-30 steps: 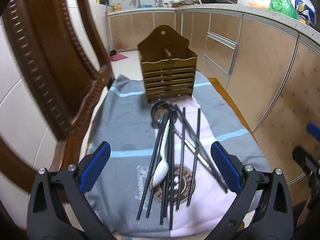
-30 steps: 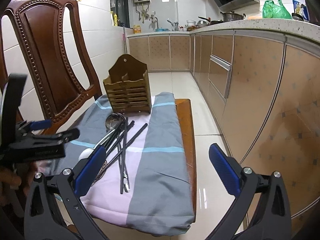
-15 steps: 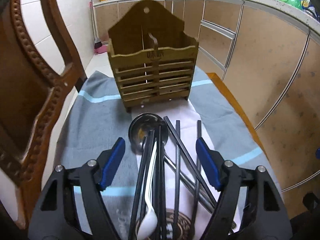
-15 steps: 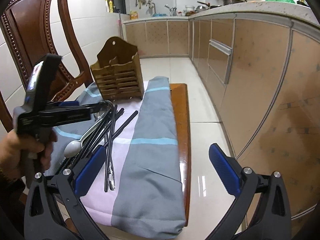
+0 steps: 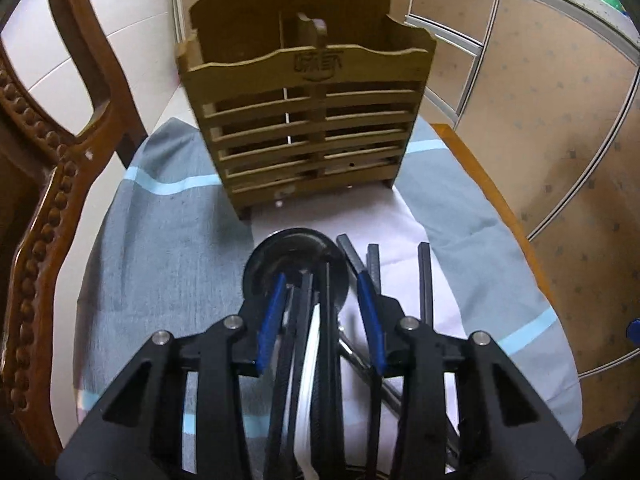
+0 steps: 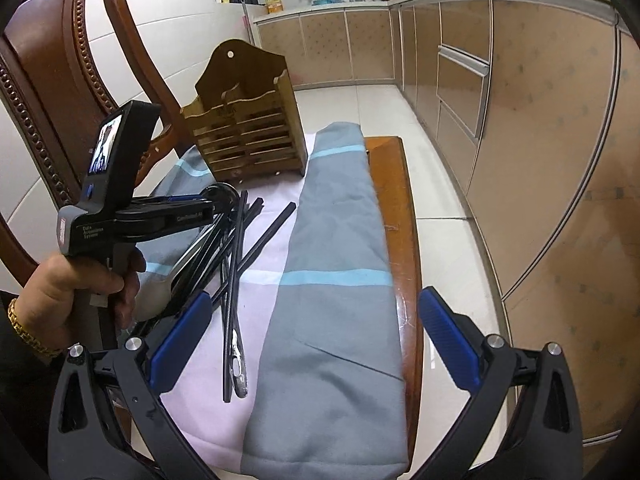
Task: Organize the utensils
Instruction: 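Lower the left tool onto the black chopsticks and close on one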
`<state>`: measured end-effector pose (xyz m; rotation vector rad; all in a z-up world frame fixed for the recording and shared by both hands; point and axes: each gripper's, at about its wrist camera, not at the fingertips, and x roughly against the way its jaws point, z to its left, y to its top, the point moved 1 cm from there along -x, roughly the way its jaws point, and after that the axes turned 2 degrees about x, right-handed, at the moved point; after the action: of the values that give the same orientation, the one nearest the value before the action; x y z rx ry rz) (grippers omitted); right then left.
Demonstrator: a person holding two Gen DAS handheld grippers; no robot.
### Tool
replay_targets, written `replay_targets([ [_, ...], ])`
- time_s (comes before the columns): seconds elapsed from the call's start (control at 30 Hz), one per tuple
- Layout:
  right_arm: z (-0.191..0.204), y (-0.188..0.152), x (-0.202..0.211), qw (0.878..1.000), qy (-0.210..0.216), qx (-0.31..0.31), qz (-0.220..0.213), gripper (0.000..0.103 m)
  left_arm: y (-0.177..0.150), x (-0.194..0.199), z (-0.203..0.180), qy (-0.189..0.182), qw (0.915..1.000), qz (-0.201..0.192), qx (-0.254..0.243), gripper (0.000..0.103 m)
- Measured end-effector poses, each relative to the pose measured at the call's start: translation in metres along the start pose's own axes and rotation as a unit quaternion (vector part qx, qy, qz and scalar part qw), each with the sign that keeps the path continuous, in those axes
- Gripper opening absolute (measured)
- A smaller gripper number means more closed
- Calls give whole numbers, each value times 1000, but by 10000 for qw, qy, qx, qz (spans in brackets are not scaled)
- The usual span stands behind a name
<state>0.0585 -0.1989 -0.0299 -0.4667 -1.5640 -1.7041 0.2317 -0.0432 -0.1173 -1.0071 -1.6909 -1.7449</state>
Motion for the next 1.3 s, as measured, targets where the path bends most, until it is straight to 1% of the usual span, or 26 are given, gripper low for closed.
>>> replay_targets([
  [0.2,-5,0,0,10000,-6,-92,31,100,1,-13,-1,-33,9999,136,75,37],
  [0.37,-7,-1,1,9999,-14,-158,65,100,1,-23,0,-5,9998,166,92,35],
  [0.4,-8,-1,2,9998,-15,-166,68,100,1,-24,1,-8,9998,171,102,33],
  [0.43,-9,-1,2,9998,-15,-175,71,100,2,-26,1,-2,9998,165,100,27],
  [0.5,-9,-1,2,9998,-27,-178,80,100,3,-29,2,23,9997,215,64,21],
  [0.63,-10,-1,2,9998,-40,-201,84,100,5,-31,3,47,9996,232,128,18],
  [0.7,-9,-1,2,9998,-50,-183,86,100,5,-30,4,87,9996,227,173,11],
  [0.73,-9,-1,2,9998,-54,-180,93,100,4,-27,4,73,9996,211,173,10],
  [0.97,-8,-1,0,9998,-62,-145,124,100,7,-12,17,-60,9999,-48,141,9],
  [1.03,-7,-1,0,9998,-78,-136,121,100,6,-12,20,-69,9999,-17,140,6],
  [1.1,-7,-1,0,9998,-85,-145,126,100,-1,-10,21,-56,9999,29,160,6],
  [1.17,-8,-1,0,9998,-102,-143,131,100,0,-8,19,-10,9999,72,115,7],
  [1.2,-8,-1,-1,9998,-106,-141,133,100,0,-7,18,29,9999,87,94,14],
  [1.23,-8,-2,0,9997,-110,-141,134,100,1,-8,17,64,9999,93,102,32],
  [1.27,-9,-1,0,9997,-111,-147,130,100,2,-9,15,122,9998,69,129,39],
  [1.3,-9,-1,0,9997,-115,-157,127,100,3,-11,13,178,9997,74,146,41],
])
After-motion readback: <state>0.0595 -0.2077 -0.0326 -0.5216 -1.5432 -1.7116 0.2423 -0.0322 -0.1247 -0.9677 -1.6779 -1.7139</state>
